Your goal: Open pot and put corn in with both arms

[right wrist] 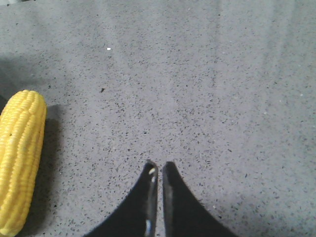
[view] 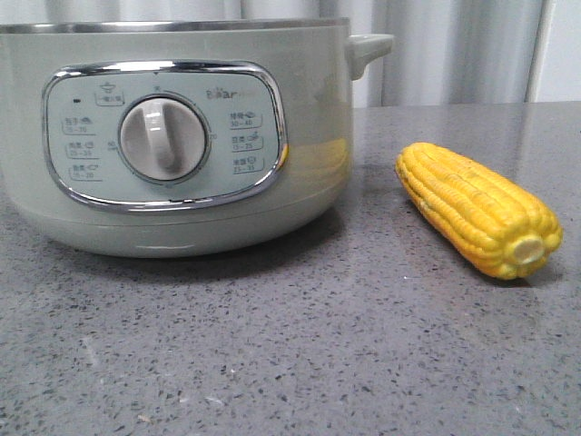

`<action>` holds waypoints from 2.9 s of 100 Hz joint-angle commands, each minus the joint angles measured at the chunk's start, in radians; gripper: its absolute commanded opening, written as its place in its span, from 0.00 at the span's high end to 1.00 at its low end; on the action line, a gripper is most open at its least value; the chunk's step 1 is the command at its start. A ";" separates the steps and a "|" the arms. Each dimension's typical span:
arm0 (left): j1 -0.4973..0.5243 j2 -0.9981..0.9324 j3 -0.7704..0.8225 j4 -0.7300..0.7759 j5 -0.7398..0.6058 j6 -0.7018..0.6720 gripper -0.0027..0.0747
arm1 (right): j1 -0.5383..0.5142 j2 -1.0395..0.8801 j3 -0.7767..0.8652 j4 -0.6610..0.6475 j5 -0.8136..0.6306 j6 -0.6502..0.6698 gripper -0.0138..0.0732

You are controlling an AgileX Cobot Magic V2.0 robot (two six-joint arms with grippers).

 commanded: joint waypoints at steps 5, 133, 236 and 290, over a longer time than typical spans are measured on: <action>0.073 -0.096 0.043 -0.008 -0.106 0.006 0.99 | 0.001 0.012 -0.027 0.002 -0.078 -0.005 0.92; 0.154 -0.276 0.499 -0.397 -0.331 0.224 0.99 | 0.001 0.012 -0.027 0.002 -0.080 -0.005 0.92; 0.154 -0.008 0.536 -0.678 -0.306 0.522 0.99 | 0.001 0.012 -0.027 0.002 -0.080 -0.005 0.92; 0.154 0.086 0.536 -0.678 -0.285 0.522 0.99 | 0.001 0.012 -0.027 0.002 -0.070 -0.005 0.92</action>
